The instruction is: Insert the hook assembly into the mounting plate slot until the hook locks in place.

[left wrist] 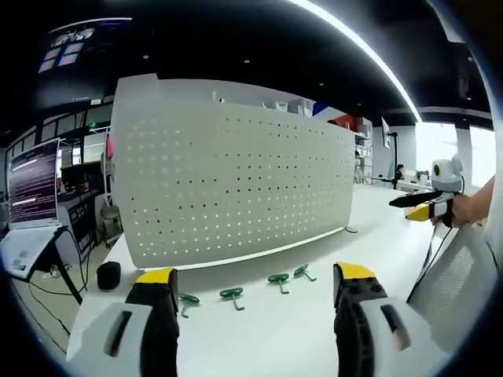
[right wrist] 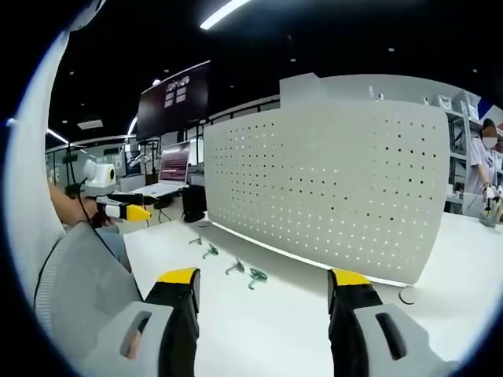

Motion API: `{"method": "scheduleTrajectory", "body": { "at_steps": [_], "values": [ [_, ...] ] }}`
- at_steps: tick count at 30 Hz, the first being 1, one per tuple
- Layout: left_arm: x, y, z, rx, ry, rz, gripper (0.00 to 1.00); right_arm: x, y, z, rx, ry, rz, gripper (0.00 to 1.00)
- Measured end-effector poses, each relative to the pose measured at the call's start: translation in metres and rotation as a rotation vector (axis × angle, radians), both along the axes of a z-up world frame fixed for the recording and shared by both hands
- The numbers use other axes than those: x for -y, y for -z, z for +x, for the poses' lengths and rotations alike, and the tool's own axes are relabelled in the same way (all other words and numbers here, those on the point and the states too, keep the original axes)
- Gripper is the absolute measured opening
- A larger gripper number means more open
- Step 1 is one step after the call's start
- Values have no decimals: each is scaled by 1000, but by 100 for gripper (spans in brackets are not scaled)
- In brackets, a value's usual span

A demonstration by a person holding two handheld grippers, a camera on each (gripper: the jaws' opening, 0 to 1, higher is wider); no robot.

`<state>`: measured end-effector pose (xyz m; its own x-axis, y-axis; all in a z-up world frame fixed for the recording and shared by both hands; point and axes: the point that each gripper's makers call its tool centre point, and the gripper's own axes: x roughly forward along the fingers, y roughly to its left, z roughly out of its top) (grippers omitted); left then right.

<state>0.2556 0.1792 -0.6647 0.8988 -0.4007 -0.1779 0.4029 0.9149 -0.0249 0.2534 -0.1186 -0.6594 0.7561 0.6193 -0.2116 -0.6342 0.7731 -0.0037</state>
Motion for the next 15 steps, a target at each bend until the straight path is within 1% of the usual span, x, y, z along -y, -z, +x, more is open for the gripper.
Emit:
{"method": "scheduleTrajectory", "body": {
  "at_steps": [5, 15],
  "values": [
    [0, -2, -1, 10, 0, -3, 80, -2, 0, 0, -3, -9, -5, 63],
    [0, -1, 1, 7, 10, 3, 81, -8, -4, 1, 6, -28, -9, 62]
  ]
}}
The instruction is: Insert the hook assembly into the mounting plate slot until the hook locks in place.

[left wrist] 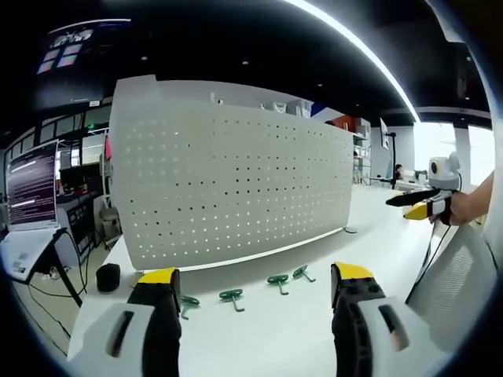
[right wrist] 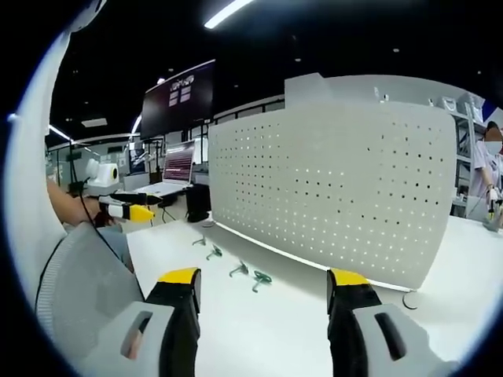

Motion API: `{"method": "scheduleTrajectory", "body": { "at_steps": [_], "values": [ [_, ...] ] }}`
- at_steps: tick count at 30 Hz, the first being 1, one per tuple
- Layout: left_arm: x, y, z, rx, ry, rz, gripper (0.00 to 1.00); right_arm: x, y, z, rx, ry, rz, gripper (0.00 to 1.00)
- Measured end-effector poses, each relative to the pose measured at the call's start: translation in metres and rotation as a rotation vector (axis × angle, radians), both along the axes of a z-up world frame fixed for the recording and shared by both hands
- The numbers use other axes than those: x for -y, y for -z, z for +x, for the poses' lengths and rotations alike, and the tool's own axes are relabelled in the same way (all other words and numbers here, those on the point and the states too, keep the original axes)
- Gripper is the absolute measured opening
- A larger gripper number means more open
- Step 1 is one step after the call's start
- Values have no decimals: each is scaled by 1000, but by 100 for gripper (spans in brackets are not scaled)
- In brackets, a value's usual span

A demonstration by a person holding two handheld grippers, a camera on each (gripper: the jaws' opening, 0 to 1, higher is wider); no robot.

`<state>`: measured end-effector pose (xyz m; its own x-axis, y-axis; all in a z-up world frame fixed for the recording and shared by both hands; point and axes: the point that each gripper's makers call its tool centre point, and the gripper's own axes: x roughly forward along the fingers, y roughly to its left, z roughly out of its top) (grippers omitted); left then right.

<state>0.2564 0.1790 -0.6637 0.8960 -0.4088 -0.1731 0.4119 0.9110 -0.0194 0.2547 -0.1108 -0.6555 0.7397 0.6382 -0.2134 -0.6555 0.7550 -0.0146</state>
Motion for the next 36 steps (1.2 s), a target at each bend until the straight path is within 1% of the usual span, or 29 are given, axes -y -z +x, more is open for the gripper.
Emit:
{"method": "scheduleTrajectory", "body": {
  "at_steps": [7, 9, 15, 25, 36],
  "values": [
    [-1, 2, 5, -8, 13, 17, 80, -3, -5, 4, 6, -3, 8, 62],
    [0, 1, 6, -7, 22, 10, 81, -3, -5, 4, 3, -3, 11, 62],
    [2, 3, 8, -8, 37, 23, 80, -5, -4, 5, -2, -8, 4, 62],
    [1, 3, 10, -11, 47, 25, 79, -14, -9, 11, 4, -30, -7, 61],
    [-4, 3, 20, -11, 56, 29, 79, -18, -9, 17, 3, -31, -3, 61]
  ]
}}
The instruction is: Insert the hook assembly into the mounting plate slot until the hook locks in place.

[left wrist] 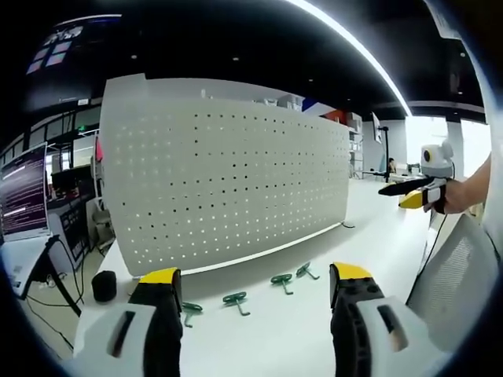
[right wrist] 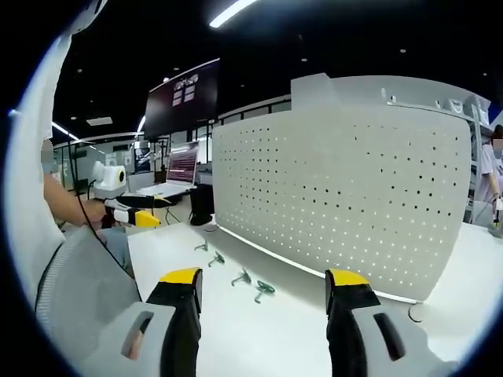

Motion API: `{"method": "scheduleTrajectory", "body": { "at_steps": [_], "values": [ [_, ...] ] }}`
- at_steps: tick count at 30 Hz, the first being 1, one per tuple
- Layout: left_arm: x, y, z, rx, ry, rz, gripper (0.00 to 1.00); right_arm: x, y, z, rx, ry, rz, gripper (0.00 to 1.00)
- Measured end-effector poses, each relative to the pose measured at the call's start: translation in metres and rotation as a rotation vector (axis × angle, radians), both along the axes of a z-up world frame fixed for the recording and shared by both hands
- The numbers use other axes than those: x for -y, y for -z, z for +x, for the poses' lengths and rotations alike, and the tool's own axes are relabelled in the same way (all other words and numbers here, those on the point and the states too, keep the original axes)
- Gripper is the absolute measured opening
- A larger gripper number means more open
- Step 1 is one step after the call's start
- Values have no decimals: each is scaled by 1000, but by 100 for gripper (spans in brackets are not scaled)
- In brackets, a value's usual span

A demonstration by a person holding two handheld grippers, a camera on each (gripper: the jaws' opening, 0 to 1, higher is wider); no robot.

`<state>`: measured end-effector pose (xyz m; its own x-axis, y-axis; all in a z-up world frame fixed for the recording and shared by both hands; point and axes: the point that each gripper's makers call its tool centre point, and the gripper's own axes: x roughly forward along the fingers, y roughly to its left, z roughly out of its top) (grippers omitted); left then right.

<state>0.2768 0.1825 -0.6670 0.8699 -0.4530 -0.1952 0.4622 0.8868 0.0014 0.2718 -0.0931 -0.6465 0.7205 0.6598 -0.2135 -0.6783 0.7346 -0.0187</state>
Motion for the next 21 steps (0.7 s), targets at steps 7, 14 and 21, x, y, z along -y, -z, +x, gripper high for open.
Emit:
{"method": "scheduleTrajectory", "body": {
  "at_steps": [7, 14, 21],
  "values": [
    [-1, -2, 5, 5, 9, 6, 79, 0, 1, 0, -6, 4, 2, 61],
    [-4, 1, 8, -4, 27, 31, 80, -3, 3, -1, -10, 3, 11, 60],
    [-4, 2, 12, -13, 70, 77, 80, -7, 5, -4, -18, -4, 17, 59]
  ]
}}
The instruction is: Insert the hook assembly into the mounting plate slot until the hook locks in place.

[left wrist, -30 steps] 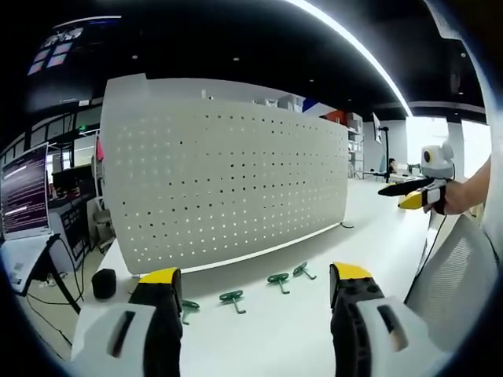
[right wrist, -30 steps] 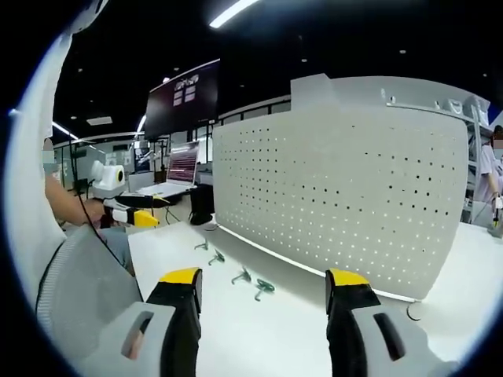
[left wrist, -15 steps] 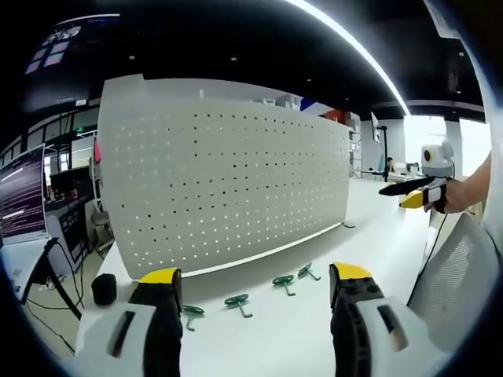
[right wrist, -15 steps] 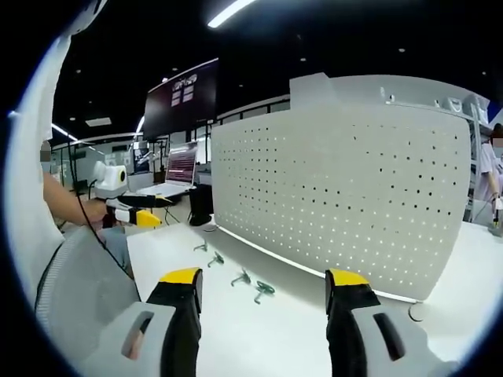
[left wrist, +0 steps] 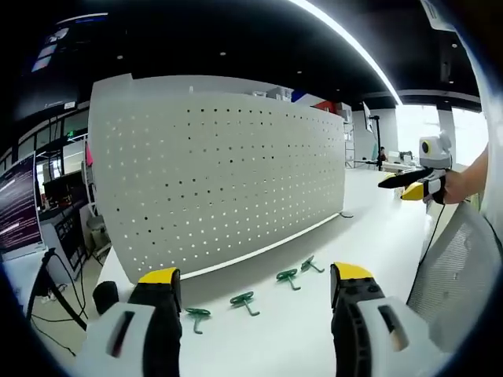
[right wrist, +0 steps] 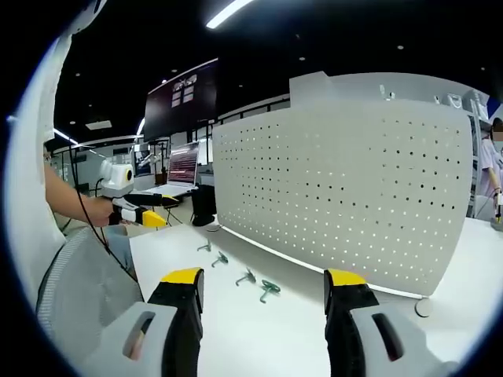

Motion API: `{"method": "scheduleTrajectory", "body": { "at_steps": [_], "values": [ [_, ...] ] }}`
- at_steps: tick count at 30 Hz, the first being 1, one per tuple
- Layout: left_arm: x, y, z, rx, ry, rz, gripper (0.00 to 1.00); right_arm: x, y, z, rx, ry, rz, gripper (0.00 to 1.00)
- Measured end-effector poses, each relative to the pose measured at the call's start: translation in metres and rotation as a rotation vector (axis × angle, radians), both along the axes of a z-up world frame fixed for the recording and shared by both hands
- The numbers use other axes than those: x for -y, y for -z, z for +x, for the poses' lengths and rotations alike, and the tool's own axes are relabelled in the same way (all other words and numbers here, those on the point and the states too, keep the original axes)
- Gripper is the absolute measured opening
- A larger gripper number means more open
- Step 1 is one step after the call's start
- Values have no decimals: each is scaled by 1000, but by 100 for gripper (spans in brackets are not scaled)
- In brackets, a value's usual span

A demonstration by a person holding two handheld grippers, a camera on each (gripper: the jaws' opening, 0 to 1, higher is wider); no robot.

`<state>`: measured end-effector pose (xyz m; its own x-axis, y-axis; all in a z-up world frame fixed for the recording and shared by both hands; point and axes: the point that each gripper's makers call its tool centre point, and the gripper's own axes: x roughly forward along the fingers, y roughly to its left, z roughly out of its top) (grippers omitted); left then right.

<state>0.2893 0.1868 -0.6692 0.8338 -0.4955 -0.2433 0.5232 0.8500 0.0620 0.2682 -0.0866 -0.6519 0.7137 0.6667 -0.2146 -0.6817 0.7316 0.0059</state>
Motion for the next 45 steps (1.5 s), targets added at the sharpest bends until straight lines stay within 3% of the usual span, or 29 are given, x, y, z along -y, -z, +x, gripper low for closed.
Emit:
{"method": "scheduleTrajectory", "body": {
  "at_steps": [4, 7, 28, 31, 45],
  "values": [
    [-3, -5, 6, -21, -7, -38, 76, 0, 0, 1, 2, 0, 4, 59],
    [-5, -2, 10, -13, 11, 38, 74, -1, 1, 1, -6, -5, 0, 58],
    [-12, 5, 25, -48, 103, 129, 76, -8, 3, 2, -14, -42, -2, 57],
    [-16, 12, 26, -52, 120, 196, 75, -9, 7, 1, -26, -50, -5, 56],
    [-23, 36, 33, -123, 198, 287, 69, -10, 12, -4, -44, -54, -17, 56]
  ]
}}
